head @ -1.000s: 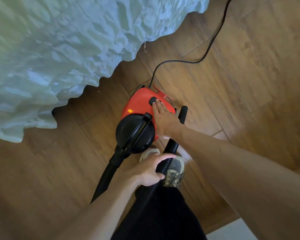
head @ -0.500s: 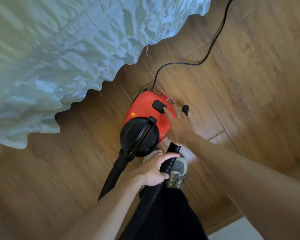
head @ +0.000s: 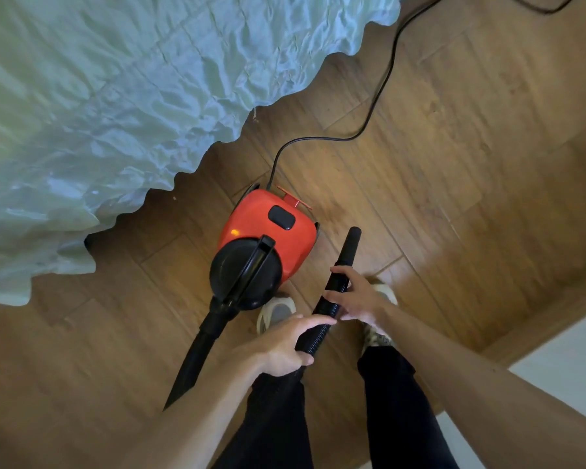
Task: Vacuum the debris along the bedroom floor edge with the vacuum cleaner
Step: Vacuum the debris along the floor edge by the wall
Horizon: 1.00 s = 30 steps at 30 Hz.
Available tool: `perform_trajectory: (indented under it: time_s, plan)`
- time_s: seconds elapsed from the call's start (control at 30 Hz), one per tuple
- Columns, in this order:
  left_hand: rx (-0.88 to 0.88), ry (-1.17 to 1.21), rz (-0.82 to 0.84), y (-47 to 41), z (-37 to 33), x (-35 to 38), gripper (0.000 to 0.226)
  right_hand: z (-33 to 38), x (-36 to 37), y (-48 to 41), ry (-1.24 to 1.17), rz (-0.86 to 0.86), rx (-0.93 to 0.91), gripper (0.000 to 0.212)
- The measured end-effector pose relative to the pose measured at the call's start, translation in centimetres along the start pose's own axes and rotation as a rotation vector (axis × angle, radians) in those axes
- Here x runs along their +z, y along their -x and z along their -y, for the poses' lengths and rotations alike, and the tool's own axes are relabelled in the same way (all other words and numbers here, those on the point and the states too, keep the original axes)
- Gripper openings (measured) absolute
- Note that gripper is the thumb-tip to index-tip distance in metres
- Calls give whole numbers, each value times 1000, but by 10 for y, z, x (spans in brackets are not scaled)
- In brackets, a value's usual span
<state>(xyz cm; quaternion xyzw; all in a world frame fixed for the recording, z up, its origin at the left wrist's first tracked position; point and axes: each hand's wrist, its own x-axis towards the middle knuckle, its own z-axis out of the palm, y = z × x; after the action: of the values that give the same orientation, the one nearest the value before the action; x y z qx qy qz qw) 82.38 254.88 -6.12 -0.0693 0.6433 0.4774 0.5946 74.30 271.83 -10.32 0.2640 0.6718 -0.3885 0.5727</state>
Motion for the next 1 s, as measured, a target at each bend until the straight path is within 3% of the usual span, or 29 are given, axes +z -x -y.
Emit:
perform_trajectory:
  time_s: [0.2,0.47,0.63,1.0]
  plan:
    - [14,78,10,-15,-10,9,67,-4,-18,-4,-49,-18,35,51]
    - [9,217,90,-47,-41,25,66,-6,-65,-14,34,126,113,51]
    - [-24,160,93,-72,-63,41,69,-12,-100,-17,62,124,104,50]
    - [6,6,-295,-129,-77,101,61,-41,-137,-49,231,55,-27,61]
